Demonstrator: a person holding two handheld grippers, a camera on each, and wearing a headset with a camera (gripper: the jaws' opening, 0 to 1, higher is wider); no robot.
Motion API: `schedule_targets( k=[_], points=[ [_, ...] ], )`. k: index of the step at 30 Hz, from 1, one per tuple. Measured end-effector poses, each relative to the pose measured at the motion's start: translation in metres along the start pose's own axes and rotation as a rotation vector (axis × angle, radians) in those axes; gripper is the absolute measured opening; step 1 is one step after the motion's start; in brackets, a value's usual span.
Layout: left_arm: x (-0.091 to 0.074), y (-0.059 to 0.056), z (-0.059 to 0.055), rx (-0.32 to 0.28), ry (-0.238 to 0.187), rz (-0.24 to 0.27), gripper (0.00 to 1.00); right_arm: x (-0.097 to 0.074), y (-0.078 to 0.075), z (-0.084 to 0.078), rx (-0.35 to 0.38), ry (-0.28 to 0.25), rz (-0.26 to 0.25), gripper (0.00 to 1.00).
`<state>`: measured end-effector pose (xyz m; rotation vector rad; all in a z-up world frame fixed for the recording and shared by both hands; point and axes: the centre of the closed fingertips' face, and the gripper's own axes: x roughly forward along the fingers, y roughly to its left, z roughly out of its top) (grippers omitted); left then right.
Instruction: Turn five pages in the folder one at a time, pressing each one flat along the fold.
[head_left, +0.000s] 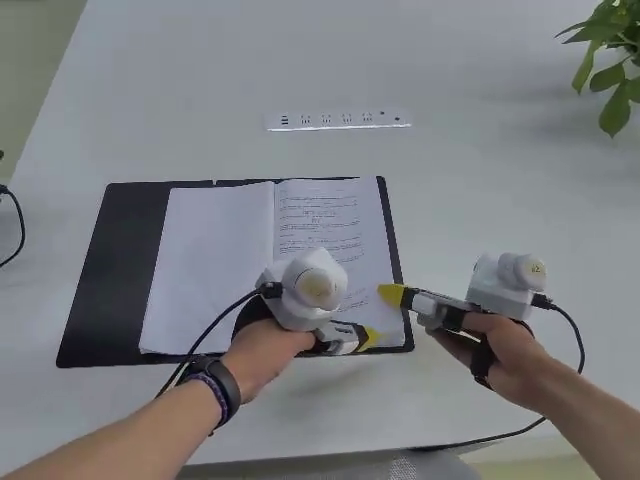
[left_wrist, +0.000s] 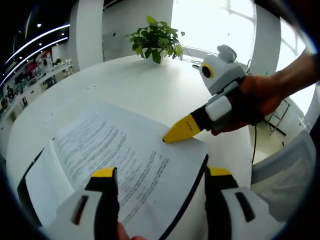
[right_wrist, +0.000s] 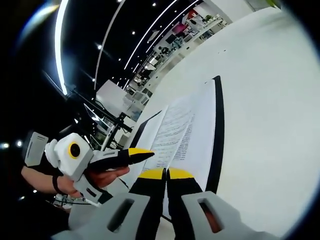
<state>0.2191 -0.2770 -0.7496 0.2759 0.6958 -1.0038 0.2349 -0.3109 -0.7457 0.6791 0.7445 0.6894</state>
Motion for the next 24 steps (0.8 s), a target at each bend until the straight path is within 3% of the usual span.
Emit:
schedule_targets(
  k=[9, 24],
  points=[
    [-0.02, 0.017, 0.0, -0.019, -0.029, 0.029, 0.7, 0.002, 0.001, 0.002, 0.002, -0.025, -0.028, 0.0],
    [-0.065, 0.049, -0.006, -0.029, -0.076, 0.089, 0.7, 0.011, 0.032, 0.013, -0.059, -0.03, 0.003, 0.0]
  ],
)
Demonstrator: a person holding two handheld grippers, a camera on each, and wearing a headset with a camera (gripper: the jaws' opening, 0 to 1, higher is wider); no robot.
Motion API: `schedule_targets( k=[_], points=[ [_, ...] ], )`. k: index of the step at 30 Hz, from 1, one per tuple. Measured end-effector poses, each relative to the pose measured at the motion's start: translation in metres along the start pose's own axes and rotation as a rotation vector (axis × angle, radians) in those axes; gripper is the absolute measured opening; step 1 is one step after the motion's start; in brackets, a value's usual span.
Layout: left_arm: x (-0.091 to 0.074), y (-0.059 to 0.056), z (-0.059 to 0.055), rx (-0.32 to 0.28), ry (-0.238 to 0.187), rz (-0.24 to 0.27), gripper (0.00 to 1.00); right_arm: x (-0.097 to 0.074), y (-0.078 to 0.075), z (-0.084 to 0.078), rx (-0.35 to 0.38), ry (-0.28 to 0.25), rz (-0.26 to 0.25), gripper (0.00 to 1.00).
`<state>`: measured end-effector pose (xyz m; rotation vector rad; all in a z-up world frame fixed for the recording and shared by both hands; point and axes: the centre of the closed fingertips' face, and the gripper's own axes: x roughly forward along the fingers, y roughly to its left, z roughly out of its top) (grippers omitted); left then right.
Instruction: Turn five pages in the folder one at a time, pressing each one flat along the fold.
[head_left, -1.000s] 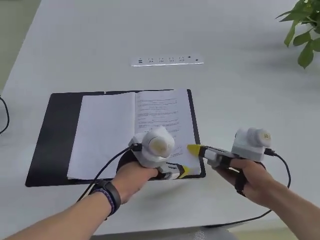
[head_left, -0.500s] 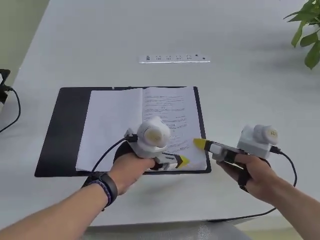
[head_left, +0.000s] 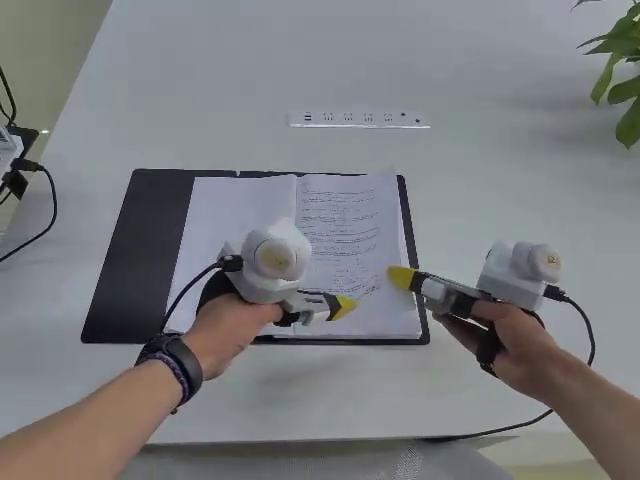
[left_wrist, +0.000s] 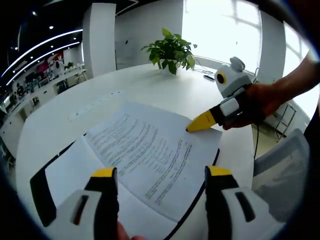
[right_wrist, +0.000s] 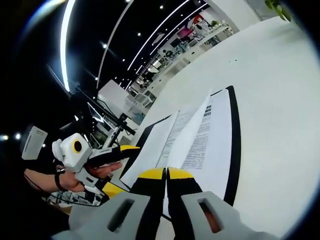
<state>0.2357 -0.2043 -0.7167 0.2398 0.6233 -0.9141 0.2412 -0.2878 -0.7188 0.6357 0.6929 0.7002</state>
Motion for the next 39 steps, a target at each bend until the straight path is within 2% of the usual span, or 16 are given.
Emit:
schedule_targets(
  k=[5, 10, 13, 18, 21, 25, 29, 31, 34, 36, 39],
  points=[
    [-0.019, 0.016, -0.003, -0.022, -0.023, 0.032, 0.71, 0.006, 0.013, 0.002, -0.018, 0.008, 0.019, 0.0],
    [-0.037, 0.032, -0.008, -0.046, -0.04, 0.069, 0.71, 0.014, 0.038, 0.001, -0.036, 0.014, 0.047, 0.0],
    [-0.047, 0.038, -0.012, -0.053, -0.046, 0.08, 0.72, 0.021, 0.049, 0.002, -0.046, 0.016, 0.064, 0.0],
    [-0.064, 0.048, -0.024, -0.068, -0.049, 0.098, 0.73, 0.035, 0.073, 0.013, -0.011, -0.031, 0.12, 0.0],
    [-0.076, 0.053, -0.032, -0.084, -0.048, 0.115, 0.73, 0.045, 0.085, 0.013, 0.001, -0.038, 0.142, 0.0],
    [-0.096, 0.067, -0.04, -0.095, -0.052, 0.144, 0.74, 0.058, 0.1, 0.009, 0.009, -0.027, 0.174, 0.0],
    [-0.121, 0.079, -0.041, -0.145, -0.085, 0.185, 0.75, 0.073, 0.115, 0.004, -0.001, -0.003, 0.207, 0.0],
    [-0.128, 0.087, -0.047, -0.146, -0.086, 0.2, 0.74, 0.08, 0.124, 0.003, -0.008, 0.009, 0.223, 0.0],
    [-0.146, 0.094, -0.052, -0.157, -0.094, 0.223, 0.75, 0.089, 0.136, 0.002, -0.017, 0.022, 0.247, 0.0],
    [-0.156, 0.097, -0.054, -0.187, -0.111, 0.235, 0.76, 0.095, 0.142, 0.0, -0.023, 0.032, 0.256, 0.0],
    [-0.167, 0.101, -0.061, -0.195, -0.113, 0.256, 0.76, 0.1, 0.148, -0.002, -0.026, 0.04, 0.266, 0.0]
  ],
)
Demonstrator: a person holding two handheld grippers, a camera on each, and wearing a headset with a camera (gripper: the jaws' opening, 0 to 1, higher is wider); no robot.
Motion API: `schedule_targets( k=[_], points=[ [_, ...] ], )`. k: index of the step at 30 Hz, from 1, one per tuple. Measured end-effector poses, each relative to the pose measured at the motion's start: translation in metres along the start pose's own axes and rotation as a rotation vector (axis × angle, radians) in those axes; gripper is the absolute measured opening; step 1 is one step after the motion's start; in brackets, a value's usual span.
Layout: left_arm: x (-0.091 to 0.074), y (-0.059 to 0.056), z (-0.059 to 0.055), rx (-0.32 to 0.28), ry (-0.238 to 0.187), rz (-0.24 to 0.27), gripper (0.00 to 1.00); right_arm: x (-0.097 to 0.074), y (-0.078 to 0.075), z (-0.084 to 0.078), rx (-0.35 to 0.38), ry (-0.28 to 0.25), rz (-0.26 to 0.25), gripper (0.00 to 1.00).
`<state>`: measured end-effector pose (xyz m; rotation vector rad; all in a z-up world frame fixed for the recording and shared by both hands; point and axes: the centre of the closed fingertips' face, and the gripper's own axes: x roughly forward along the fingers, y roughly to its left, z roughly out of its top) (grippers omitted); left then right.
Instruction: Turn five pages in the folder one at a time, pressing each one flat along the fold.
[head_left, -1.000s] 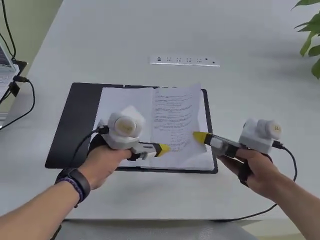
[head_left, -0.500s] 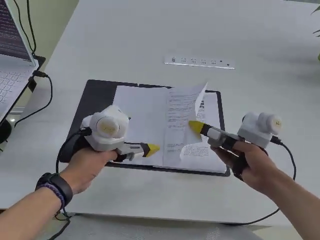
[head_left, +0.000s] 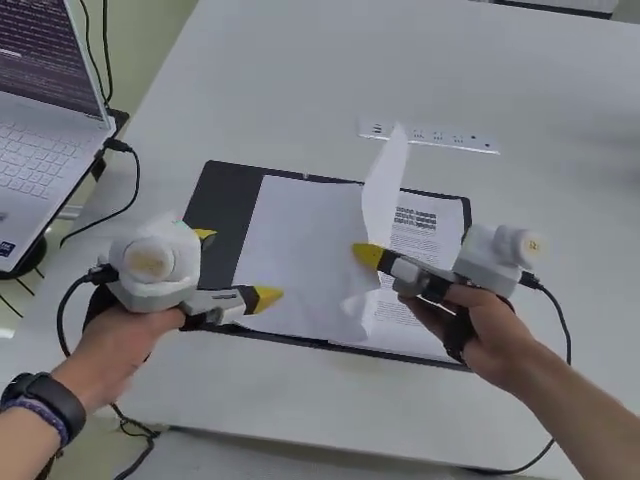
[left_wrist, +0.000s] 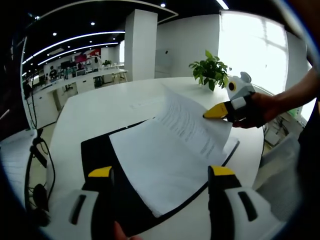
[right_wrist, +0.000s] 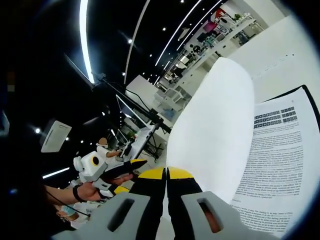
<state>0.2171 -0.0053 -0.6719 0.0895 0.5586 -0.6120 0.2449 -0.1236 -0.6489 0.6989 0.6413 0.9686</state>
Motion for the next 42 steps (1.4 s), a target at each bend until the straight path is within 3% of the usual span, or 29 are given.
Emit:
schedule_targets(
  k=[10, 17, 26, 34, 42],
  points=[
    [-0.024, 0.015, -0.009, -0.028, -0.016, 0.034, 0.76, 0.028, 0.01, -0.014, -0.001, 0.039, 0.026, 0.0],
    [-0.032, 0.023, -0.017, -0.036, -0.009, 0.04, 0.76, 0.05, 0.016, -0.028, 0.01, 0.074, 0.036, 0.0],
    [-0.042, 0.038, -0.019, -0.05, -0.026, 0.062, 0.76, 0.075, 0.016, -0.041, 0.026, 0.112, 0.042, 0.0],
    [-0.05, 0.045, -0.028, -0.057, -0.018, 0.075, 0.76, 0.092, 0.009, -0.057, 0.036, 0.153, 0.029, 0.0],
    [-0.055, 0.046, -0.03, -0.072, -0.017, 0.085, 0.76, 0.102, -0.004, -0.07, 0.06, 0.19, 0.005, 0.0]
  ],
)
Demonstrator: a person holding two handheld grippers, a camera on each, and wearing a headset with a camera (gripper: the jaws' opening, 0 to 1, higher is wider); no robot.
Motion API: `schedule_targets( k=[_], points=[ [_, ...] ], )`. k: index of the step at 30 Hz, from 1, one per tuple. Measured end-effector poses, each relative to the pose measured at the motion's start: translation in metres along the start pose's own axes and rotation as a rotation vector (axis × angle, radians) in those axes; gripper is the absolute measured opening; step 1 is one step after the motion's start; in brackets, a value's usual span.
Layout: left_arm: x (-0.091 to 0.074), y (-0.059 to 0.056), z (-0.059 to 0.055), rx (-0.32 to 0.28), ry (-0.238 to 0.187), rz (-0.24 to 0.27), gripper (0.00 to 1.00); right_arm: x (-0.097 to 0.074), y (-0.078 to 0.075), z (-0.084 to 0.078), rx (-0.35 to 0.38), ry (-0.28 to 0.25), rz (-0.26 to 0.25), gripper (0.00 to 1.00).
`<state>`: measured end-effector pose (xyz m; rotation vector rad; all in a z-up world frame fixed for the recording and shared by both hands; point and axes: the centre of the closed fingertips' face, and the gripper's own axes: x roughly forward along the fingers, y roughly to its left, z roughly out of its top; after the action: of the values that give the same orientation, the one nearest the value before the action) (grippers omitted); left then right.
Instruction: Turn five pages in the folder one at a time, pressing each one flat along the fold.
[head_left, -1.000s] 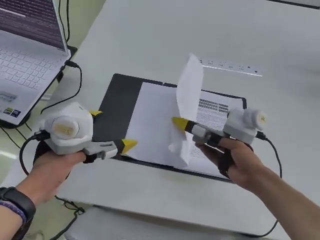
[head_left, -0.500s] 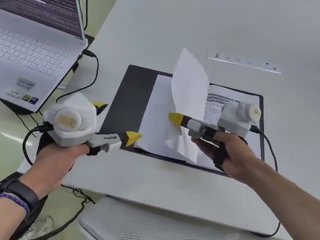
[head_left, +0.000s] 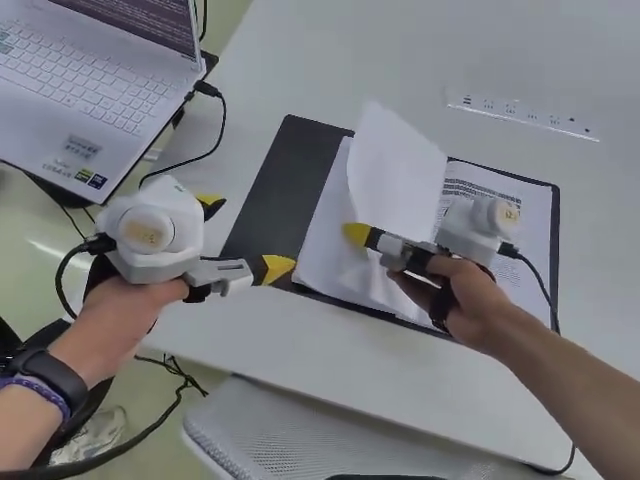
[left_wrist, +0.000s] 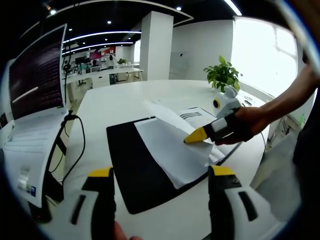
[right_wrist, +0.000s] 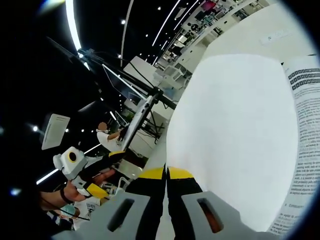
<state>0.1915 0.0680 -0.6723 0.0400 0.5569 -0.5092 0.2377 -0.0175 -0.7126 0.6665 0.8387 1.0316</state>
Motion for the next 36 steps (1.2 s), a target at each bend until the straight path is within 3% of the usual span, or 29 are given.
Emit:
schedule_targets(
  k=[19, 28, 36],
  points=[
    [0.002, -0.002, -0.013, -0.032, 0.026, 0.0, 0.76, 0.026, -0.021, -0.023, 0.016, 0.07, -0.051, 0.0],
    [0.005, 0.001, -0.01, -0.035, 0.027, 0.004, 0.75, 0.038, -0.035, -0.033, -0.007, 0.093, -0.104, 0.01],
    [0.006, 0.0, -0.011, -0.036, 0.034, 0.003, 0.76, 0.042, -0.036, -0.034, 0.005, 0.084, -0.112, 0.06]
  ],
)
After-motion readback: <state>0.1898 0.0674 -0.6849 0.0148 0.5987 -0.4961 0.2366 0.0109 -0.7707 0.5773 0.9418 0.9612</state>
